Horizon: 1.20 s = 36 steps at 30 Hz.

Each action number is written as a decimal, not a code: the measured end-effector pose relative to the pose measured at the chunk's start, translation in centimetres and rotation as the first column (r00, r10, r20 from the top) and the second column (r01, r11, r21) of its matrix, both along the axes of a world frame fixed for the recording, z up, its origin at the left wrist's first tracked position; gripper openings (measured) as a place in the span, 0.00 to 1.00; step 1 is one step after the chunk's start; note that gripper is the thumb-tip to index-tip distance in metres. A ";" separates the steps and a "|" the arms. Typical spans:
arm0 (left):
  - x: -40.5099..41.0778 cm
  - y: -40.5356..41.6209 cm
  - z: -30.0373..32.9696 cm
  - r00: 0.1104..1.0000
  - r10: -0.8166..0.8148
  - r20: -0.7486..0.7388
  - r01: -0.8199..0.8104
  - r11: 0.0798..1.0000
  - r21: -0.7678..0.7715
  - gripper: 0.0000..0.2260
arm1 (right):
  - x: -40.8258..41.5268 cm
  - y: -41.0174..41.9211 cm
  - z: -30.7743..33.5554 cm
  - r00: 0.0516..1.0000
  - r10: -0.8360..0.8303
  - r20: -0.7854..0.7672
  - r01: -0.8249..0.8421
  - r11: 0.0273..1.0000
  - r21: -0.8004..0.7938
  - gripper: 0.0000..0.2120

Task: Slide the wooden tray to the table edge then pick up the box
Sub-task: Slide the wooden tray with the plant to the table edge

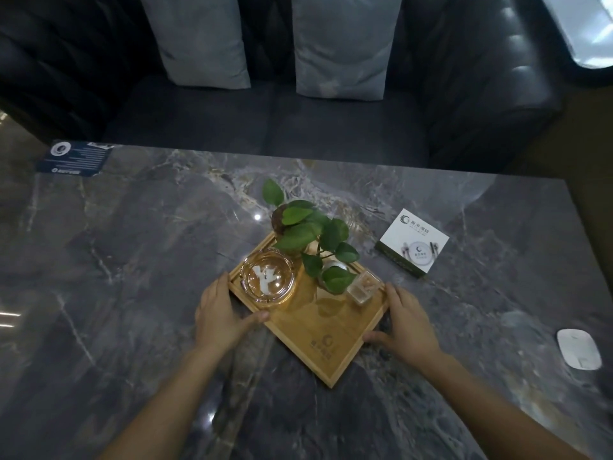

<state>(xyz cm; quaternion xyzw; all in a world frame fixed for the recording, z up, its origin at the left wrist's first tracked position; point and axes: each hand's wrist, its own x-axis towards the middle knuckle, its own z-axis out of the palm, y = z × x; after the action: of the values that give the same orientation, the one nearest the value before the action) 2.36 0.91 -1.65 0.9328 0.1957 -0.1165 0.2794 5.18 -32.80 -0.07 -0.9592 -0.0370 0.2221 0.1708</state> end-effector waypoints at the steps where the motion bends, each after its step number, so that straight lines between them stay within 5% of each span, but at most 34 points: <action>1: 0.0 0.0 0.1 1.000 0.002 0.002 -0.002 1.000 -0.006 0.56 | 0.0 0.0 0.1 1.000 -0.001 -0.001 0.001 1.000 0.002 0.56; 19: -4.7 -1.2 0.0 0.997 -0.011 0.080 0.016 0.998 -0.066 0.53 | -4.1 -1.4 0.0 1.000 -0.025 -0.004 0.025 1.000 0.002 0.56; 26: -7.3 -2.2 0.2 0.998 -0.065 -0.009 0.065 0.997 -0.048 0.68 | -6.8 -2.7 0.3 0.999 -0.039 -0.023 0.039 0.999 -0.008 0.58; 36: -9.3 -5.0 0.4 0.999 -0.039 -0.032 0.038 0.999 -0.027 0.65 | -9.9 -4.6 0.7 0.998 -0.069 -0.008 0.069 0.998 -0.004 0.56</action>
<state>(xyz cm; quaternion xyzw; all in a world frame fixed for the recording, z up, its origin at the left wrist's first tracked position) -6.97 -4.13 -1.26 0.9305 0.1808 -0.1396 0.2864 -4.69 -37.41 0.62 -0.9594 -0.0026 0.2198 0.1769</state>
